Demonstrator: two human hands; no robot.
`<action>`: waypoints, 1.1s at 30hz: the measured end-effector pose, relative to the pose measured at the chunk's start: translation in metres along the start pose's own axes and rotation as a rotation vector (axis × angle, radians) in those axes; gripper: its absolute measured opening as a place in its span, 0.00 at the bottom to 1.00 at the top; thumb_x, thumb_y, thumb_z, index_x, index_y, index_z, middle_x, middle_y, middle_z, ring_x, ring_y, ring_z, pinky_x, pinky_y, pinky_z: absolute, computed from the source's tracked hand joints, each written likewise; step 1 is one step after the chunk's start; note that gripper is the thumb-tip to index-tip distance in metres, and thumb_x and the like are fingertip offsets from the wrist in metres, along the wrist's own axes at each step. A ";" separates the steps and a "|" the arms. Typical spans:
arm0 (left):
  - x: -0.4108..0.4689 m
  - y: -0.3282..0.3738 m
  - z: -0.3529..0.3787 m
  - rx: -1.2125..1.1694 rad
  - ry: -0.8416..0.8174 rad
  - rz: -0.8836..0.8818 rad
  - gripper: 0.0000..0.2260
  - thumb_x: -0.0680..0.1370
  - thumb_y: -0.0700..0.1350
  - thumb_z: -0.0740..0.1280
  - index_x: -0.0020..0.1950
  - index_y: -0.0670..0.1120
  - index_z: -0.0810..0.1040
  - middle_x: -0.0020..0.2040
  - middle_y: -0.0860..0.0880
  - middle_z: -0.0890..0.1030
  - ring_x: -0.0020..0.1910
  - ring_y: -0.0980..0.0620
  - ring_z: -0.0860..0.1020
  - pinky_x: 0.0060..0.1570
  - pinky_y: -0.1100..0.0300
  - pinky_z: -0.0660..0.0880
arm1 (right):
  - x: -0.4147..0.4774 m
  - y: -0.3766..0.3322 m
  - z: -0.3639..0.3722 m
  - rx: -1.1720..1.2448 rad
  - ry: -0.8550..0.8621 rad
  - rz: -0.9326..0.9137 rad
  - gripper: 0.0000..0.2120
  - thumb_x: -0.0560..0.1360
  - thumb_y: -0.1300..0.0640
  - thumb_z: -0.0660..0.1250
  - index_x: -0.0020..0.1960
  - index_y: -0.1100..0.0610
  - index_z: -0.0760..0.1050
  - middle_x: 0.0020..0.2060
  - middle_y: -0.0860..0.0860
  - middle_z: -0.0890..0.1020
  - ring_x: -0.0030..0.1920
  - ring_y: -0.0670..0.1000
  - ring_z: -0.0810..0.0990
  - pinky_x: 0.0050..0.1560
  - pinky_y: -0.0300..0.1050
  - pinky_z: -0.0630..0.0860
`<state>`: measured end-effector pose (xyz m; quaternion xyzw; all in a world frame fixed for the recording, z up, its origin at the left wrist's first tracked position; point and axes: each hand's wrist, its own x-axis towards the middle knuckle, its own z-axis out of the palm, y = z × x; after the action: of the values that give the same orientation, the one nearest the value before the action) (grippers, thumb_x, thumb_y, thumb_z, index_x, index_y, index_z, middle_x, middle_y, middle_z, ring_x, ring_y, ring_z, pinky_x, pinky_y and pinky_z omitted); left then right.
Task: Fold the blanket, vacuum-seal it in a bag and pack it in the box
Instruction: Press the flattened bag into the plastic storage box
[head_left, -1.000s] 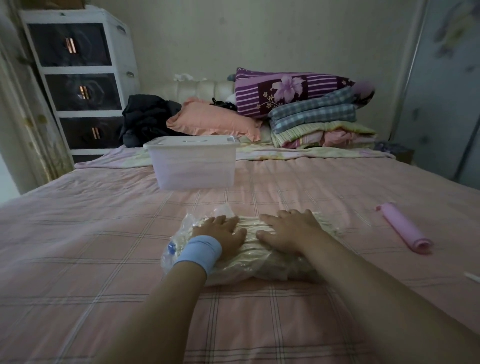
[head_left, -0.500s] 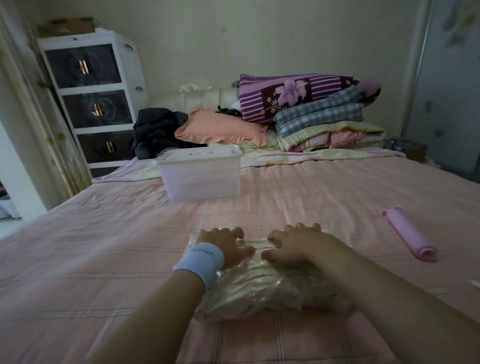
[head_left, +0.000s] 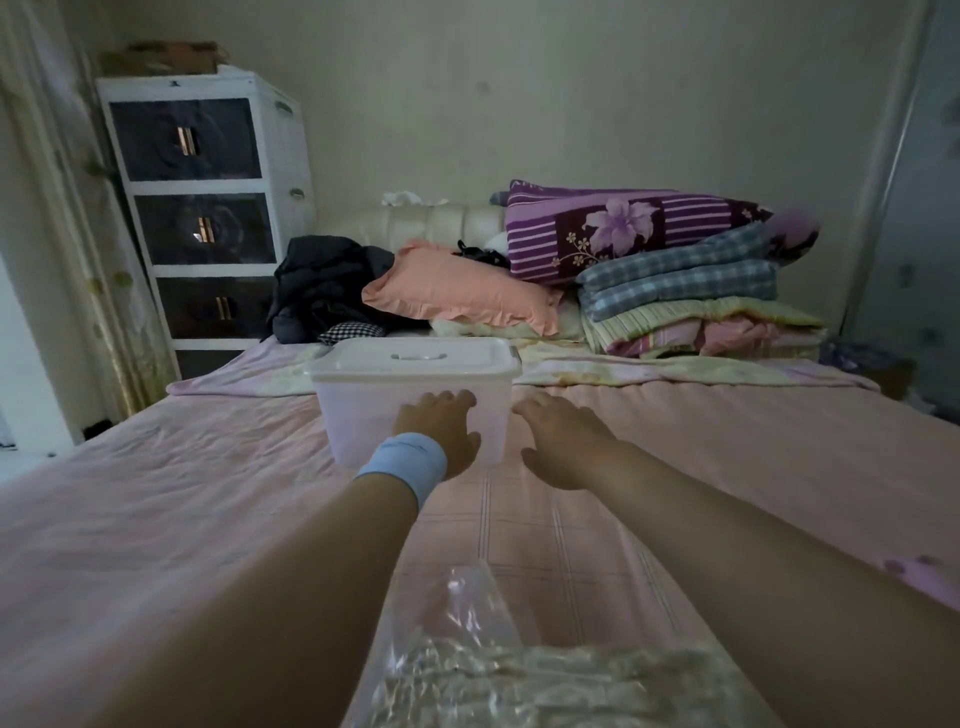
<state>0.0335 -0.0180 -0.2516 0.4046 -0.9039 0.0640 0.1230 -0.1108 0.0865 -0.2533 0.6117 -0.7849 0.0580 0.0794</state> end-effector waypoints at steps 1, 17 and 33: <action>0.013 -0.006 0.003 0.018 0.017 -0.004 0.24 0.80 0.55 0.59 0.74 0.53 0.61 0.71 0.49 0.69 0.68 0.45 0.68 0.65 0.48 0.67 | 0.018 0.000 0.005 -0.028 0.007 -0.013 0.30 0.80 0.51 0.63 0.79 0.51 0.57 0.79 0.52 0.59 0.77 0.55 0.60 0.70 0.58 0.64; 0.097 -0.079 0.079 0.072 0.113 0.007 0.36 0.79 0.53 0.62 0.79 0.50 0.44 0.80 0.50 0.44 0.79 0.48 0.44 0.76 0.46 0.47 | 0.166 0.005 0.066 -0.345 0.223 -0.118 0.30 0.75 0.69 0.60 0.75 0.54 0.62 0.62 0.57 0.68 0.62 0.59 0.70 0.64 0.60 0.69; 0.003 0.065 0.003 0.014 -0.097 0.323 0.24 0.79 0.59 0.59 0.74 0.57 0.63 0.75 0.50 0.65 0.72 0.47 0.64 0.72 0.46 0.60 | -0.055 0.085 0.001 -0.163 0.197 -0.155 0.20 0.78 0.64 0.61 0.67 0.50 0.75 0.51 0.53 0.70 0.50 0.55 0.71 0.37 0.48 0.65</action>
<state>-0.0175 0.0226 -0.2543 0.2574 -0.9616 0.0697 0.0645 -0.1799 0.1590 -0.2641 0.6533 -0.7259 0.0476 0.2098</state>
